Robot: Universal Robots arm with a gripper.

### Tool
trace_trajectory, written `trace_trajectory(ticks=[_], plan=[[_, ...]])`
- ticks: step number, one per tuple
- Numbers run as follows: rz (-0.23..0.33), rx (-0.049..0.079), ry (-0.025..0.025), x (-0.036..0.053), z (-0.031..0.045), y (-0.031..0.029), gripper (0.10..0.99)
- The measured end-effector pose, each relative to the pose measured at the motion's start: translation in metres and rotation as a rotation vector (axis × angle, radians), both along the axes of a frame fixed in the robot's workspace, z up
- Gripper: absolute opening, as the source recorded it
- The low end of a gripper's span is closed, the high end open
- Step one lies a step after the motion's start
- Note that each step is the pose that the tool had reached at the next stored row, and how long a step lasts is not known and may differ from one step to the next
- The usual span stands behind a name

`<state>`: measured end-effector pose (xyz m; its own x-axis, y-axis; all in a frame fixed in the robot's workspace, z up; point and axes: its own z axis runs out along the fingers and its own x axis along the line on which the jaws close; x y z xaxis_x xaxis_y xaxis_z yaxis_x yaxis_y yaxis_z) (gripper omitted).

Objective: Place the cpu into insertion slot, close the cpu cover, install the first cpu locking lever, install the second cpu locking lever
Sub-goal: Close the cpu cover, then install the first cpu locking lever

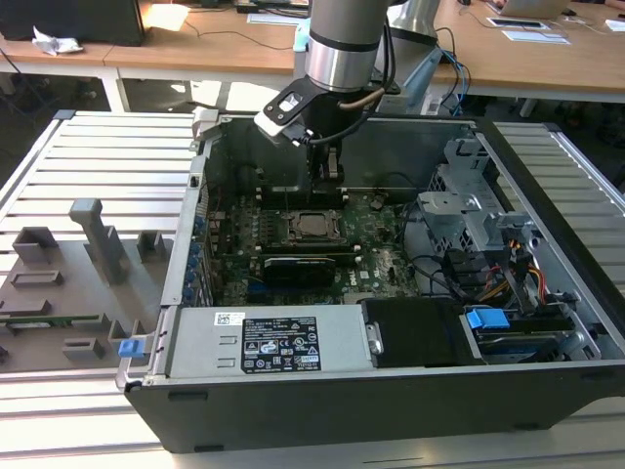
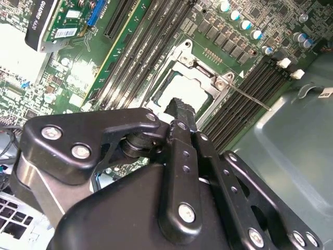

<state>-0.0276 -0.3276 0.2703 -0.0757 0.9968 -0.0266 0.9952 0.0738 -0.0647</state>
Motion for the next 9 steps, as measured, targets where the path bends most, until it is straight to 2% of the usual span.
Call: trace_trajectory(ticks=[9], plan=[[0.0,0.0,0.0,0.0,0.0005,0.0,0.106]])
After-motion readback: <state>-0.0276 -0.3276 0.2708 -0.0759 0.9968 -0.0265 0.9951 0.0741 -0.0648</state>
